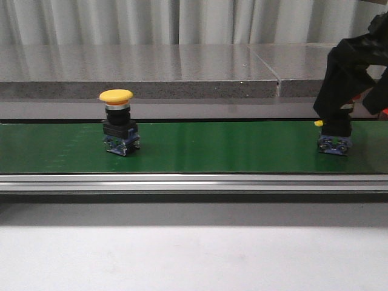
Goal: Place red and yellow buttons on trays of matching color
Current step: 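Grasp the red button at the belt's end with the right gripper, then move the red button over the red tray and release it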
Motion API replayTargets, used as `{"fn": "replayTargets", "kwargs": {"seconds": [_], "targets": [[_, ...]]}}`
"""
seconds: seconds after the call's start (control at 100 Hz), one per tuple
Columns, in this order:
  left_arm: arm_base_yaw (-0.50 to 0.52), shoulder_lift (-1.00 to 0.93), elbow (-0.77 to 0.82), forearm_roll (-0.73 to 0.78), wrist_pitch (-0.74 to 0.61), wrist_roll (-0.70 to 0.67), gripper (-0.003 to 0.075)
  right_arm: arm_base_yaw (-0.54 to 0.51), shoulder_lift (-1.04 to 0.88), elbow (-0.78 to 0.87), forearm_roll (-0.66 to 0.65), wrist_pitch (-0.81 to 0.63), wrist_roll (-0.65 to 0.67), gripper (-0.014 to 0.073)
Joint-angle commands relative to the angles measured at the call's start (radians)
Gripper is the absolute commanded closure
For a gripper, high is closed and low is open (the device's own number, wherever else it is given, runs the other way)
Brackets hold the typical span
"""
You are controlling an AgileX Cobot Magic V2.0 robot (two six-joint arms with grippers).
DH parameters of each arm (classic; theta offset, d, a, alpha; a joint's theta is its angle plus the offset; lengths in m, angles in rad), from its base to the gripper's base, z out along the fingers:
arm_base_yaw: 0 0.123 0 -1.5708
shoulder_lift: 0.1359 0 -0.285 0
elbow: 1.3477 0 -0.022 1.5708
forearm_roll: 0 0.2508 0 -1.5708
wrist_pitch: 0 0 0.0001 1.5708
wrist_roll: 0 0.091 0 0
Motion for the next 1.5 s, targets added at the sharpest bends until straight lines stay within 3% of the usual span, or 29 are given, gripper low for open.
{"fn": "replayTargets", "kwargs": {"seconds": [0.0,0.07,0.22,0.29,0.52,0.73,0.97,1.49], "targets": [[-0.01,0.002,-0.03,-0.008,-0.079,-0.009,0.0739,0.0,-0.016,-0.046,0.022,-0.037,-0.013,-0.0036],[-0.01,0.002,-0.03,-0.008,-0.079,-0.009,0.0739,0.0,-0.007,-0.054,0.022,-0.037,-0.013,0.0046],[-0.01,0.002,-0.03,-0.008,-0.079,-0.009,0.0739,-0.001,-0.004,-0.057,0.022,-0.019,-0.012,0.0318],[-0.01,0.002,-0.03,-0.008,-0.079,-0.009,0.0739,-0.002,-0.004,-0.068,0.022,0.012,-0.009,0.0371],[-0.01,0.002,-0.03,-0.008,-0.079,-0.009,0.0739,-0.059,-0.005,-0.154,0.022,0.061,0.002,0.0372],[-0.01,0.002,-0.03,-0.008,-0.079,-0.009,0.0739,-0.23,0.015,-0.269,0.022,0.06,0.01,0.0372],[-0.01,0.002,-0.03,-0.008,-0.079,-0.009,0.0739,-0.399,0.162,-0.457,0.022,0.043,0.011,0.0372],[-0.01,0.002,-0.03,-0.008,-0.079,-0.009,0.0739,-0.482,0.54,-0.745,0.022,-0.011,0.011,0.0372]]}}
